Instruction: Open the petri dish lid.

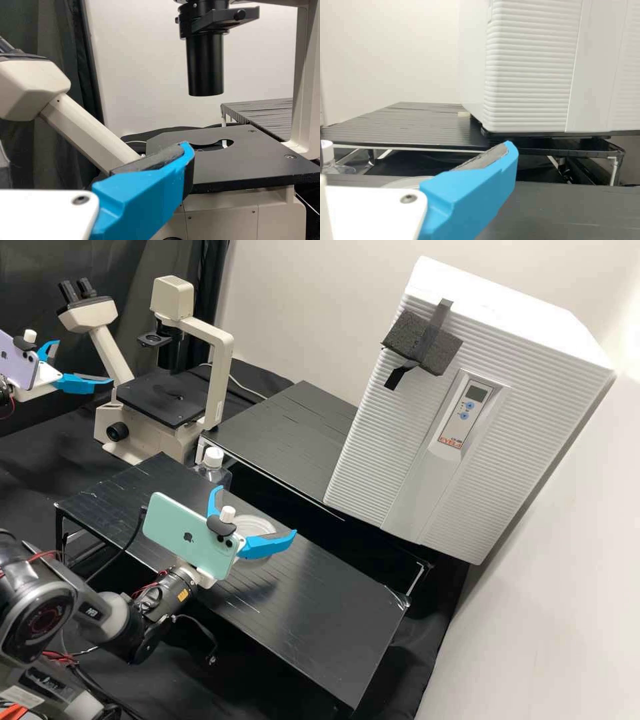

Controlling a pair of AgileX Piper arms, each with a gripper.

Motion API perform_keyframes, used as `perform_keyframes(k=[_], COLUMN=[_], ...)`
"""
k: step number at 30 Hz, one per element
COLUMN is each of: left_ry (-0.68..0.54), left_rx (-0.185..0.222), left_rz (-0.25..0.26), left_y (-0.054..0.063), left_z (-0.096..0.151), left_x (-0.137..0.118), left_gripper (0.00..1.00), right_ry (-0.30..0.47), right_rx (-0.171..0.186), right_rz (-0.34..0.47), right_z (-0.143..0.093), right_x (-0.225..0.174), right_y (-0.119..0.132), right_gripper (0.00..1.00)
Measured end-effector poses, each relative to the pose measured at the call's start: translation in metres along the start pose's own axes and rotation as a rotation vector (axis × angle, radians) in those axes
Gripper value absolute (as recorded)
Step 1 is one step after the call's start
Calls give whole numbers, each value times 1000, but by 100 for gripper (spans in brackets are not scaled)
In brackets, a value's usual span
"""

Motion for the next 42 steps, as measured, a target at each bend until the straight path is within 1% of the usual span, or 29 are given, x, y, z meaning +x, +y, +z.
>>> perform_keyframes(k=[5,11,18,25,37,42], left_ry=[0,0,0,0,0,0], left_rx=[0,0,0,0,0,0], left_rz=[0,0,0,0,0,0], left_y=[0,0,0,0,0,0], left_z=[0,0,0,0,0,0], left_x=[0,0,0,0,0,0], left_gripper=[100,100,100,100,100,100], right_ry=[20,-43,-71,-75,-58,-54], right_rx=[9,16,16,10,5,4], right_rz=[-46,-96,-83,-80,-30,-24], right_z=[-4,7,15,18,14,12], right_x=[1,5,8,7,5,4], right_y=[-9,-18,-19,-17,-8,-6], right_gripper=[100,100,100,100,100,100])
